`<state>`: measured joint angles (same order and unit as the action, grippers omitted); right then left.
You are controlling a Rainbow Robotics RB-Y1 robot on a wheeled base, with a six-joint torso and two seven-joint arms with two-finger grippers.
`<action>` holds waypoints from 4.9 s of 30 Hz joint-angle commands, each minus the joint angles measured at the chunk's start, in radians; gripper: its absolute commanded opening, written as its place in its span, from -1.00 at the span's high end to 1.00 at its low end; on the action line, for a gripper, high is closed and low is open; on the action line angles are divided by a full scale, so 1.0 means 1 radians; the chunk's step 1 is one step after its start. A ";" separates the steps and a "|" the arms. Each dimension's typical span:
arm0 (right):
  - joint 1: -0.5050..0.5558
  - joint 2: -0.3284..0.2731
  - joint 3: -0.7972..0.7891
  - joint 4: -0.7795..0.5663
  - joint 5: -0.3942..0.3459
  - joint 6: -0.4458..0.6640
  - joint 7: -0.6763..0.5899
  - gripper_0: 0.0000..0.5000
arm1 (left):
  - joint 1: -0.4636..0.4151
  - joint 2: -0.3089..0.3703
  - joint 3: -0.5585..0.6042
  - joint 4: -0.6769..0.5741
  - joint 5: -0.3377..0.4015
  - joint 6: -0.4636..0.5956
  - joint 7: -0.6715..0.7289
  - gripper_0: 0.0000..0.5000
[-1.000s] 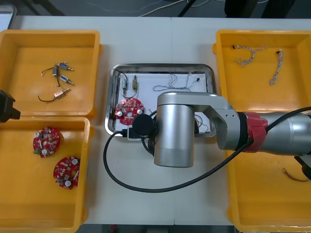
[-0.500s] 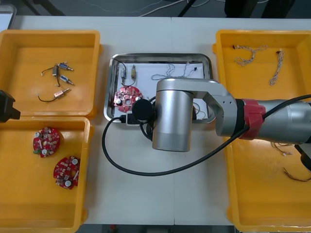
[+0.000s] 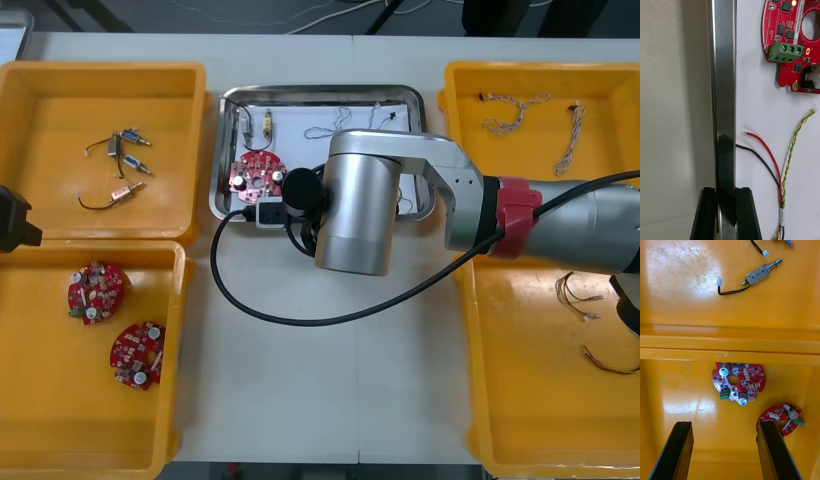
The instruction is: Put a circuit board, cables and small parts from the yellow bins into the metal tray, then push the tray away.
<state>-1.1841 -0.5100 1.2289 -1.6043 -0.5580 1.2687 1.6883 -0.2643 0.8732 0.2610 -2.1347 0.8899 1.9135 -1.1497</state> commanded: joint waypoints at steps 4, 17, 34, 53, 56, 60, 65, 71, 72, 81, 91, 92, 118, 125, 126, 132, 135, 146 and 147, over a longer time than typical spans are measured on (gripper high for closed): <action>-0.077 -0.001 -0.031 0.047 -0.007 -0.063 0.064 1.00 | 0.023 0.046 0.034 -0.031 -0.003 0.006 -0.087 -1.00; -0.129 0.001 -0.031 0.135 -0.007 -0.143 0.113 1.00 | 0.023 0.046 0.034 -0.031 -0.003 0.006 -0.087 -1.00; -0.147 -0.001 -0.031 0.241 0.020 -0.315 0.154 1.00 | 0.023 0.046 0.034 -0.031 -0.003 0.006 -0.087 -1.00; -0.147 0.001 -0.031 0.308 0.056 -0.433 0.191 0.97 | 0.023 0.046 0.034 -0.031 -0.003 0.006 -0.087 -1.00; -0.147 0.001 -0.031 0.308 0.058 -0.433 0.191 0.29 | 0.023 0.046 0.034 -0.031 -0.003 0.006 -0.087 -1.00; -0.147 -0.001 -0.031 0.305 0.056 -0.433 0.195 -0.77 | 0.023 0.046 0.034 -0.031 -0.003 0.006 -0.087 -1.00; -0.146 0.001 -0.031 0.297 0.055 -0.428 0.202 -1.00 | 0.023 0.046 0.034 -0.031 -0.003 0.006 -0.087 -1.00; -0.146 -0.001 -0.045 0.250 0.053 -0.362 0.205 -1.00 | 0.023 0.046 0.034 -0.031 -0.003 0.006 -0.087 -1.00; -0.146 -0.004 -0.051 0.234 0.053 -0.345 0.206 -1.00 | 0.023 0.046 0.034 -0.031 -0.003 0.006 -0.087 -1.00; -0.104 -0.036 -0.115 0.104 0.056 -0.224 0.220 -1.00 | 0.023 0.046 0.034 -0.031 -0.003 0.006 -0.087 -1.00; -0.058 -0.130 -0.190 -0.060 0.013 -0.098 0.226 -1.00 | 0.023 0.046 0.034 -0.031 -0.003 0.006 -0.087 -1.00; -0.058 -0.148 -0.200 -0.066 -0.016 -0.091 0.228 -1.00 | 0.023 0.046 0.034 -0.031 -0.003 0.006 -0.087 -1.00; 0.043 -0.418 -0.508 -0.120 -0.326 0.198 0.234 -1.00 | 0.023 0.046 0.034 -0.031 -0.003 0.006 -0.087 -1.00; 0.120 -0.447 -0.638 -0.115 -0.376 0.288 0.203 -1.00 | 0.023 0.046 0.034 -0.031 -0.003 0.006 -0.087 -1.00; 0.133 -0.452 -0.661 -0.112 -0.385 0.307 0.180 -1.00 | 0.023 0.046 0.034 -0.031 -0.003 0.006 -0.087 -1.00; 0.181 -0.476 -0.730 -0.112 -0.419 0.366 0.074 -1.00 | 0.023 0.046 0.034 -0.031 -0.003 0.006 -0.087 -1.00; 0.216 -0.487 -0.773 -0.112 -0.430 0.412 -0.007 -1.00 | 0.023 0.046 0.034 -0.031 -0.003 0.006 -0.087 -1.00; 0.359 -0.545 -0.924 -0.124 -0.474 0.514 -0.220 -1.00 | 0.023 0.046 0.034 -0.031 -0.003 0.006 -0.087 -1.00; 0.367 -0.545 -0.933 -0.128 -0.476 0.517 -0.229 -1.00 | 0.023 0.046 0.034 -0.031 -0.003 0.006 -0.087 -1.00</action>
<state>-0.8658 -1.0011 0.3769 -1.7083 -1.0200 1.7681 1.5171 -0.2606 0.8734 0.2613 -2.1364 0.8899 1.9135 -1.1497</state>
